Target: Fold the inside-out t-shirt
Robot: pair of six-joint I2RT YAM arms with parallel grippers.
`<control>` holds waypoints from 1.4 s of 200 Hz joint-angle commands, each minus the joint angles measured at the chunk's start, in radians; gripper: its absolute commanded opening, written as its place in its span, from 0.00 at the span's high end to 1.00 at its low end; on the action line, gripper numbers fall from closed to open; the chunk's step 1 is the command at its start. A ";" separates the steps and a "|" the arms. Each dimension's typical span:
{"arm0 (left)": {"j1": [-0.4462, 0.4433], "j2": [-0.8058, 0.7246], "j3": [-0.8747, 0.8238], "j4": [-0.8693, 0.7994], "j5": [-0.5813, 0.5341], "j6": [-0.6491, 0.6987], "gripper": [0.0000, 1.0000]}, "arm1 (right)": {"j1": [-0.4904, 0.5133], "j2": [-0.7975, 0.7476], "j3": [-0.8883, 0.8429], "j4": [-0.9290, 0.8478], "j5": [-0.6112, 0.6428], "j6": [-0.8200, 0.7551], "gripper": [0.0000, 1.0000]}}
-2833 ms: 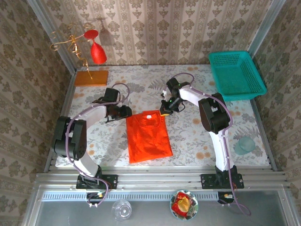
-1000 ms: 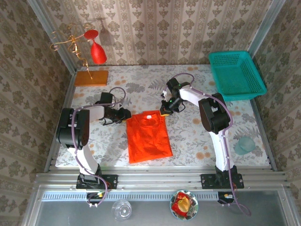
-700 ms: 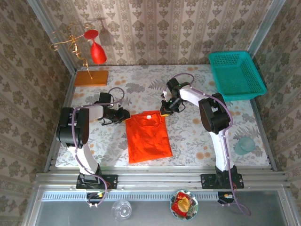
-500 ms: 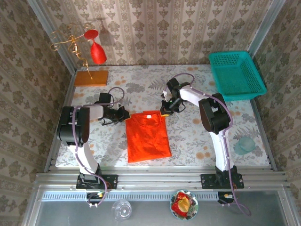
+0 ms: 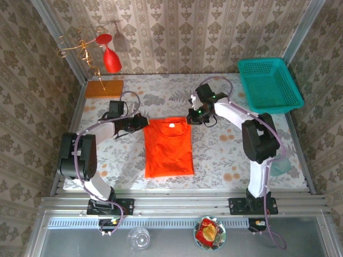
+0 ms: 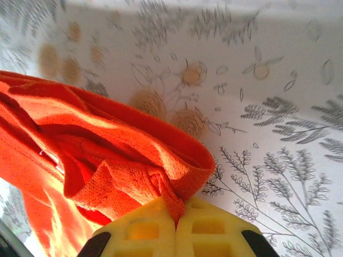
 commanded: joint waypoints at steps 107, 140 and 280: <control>-0.034 0.064 0.526 0.051 0.060 0.076 1.00 | -0.148 -0.117 0.182 0.393 0.070 -0.131 1.00; -0.034 0.069 0.402 0.195 0.098 0.105 1.00 | -0.161 -0.115 0.107 0.442 -0.039 -0.182 1.00; -0.267 -0.565 -0.528 0.337 -0.106 -0.020 1.00 | 0.149 -0.760 -0.823 0.413 -0.042 -0.106 1.00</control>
